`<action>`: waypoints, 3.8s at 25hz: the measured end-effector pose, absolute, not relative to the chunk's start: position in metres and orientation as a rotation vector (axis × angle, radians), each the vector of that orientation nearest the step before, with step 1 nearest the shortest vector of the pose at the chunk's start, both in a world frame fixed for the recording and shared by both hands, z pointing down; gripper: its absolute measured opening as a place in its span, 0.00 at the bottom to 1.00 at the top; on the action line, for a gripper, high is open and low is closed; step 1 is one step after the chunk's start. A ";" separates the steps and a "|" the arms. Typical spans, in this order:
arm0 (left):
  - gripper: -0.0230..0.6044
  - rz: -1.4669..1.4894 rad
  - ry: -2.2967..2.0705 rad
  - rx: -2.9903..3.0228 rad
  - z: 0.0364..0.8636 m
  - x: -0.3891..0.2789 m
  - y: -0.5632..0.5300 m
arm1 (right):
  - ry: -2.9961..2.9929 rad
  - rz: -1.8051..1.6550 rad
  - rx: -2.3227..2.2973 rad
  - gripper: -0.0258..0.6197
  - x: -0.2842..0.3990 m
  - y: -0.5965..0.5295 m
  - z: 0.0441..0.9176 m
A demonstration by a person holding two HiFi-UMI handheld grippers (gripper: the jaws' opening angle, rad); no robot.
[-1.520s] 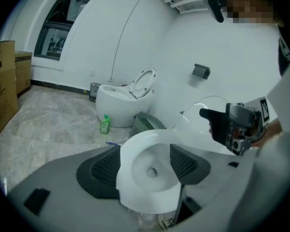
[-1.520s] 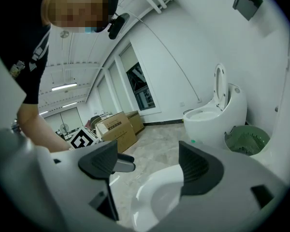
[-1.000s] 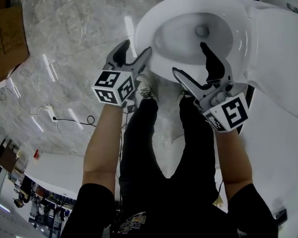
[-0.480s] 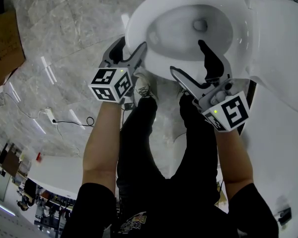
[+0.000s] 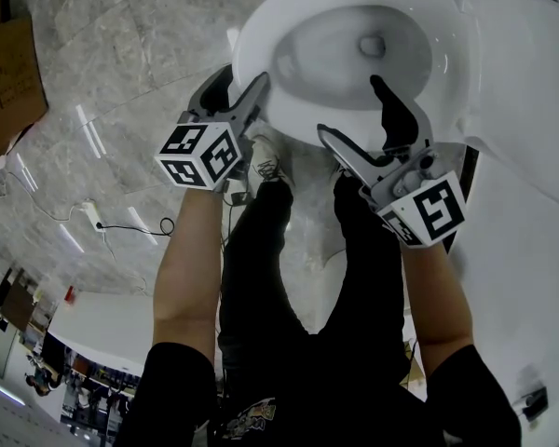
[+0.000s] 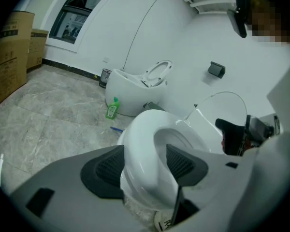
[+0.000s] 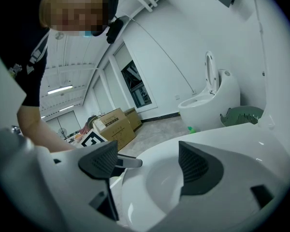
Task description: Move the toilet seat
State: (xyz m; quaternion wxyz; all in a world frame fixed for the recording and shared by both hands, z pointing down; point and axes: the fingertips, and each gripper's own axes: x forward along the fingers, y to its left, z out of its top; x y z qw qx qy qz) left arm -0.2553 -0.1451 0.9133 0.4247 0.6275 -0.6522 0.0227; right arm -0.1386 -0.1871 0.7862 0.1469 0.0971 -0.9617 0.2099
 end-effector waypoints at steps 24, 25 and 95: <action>0.44 -0.064 -1.603 1.877 0.686 -0.204 -0.179 | -2.849 0.510 0.250 0.64 -0.125 -0.174 0.633; 0.44 -0.057 -1.592 1.897 0.675 -0.198 -0.182 | -2.851 0.504 0.259 0.64 -0.121 -0.176 0.625; 0.41 0.250 -0.981 2.558 0.471 0.196 -0.440 | -2.369 0.184 1.273 0.31 0.238 -0.405 0.515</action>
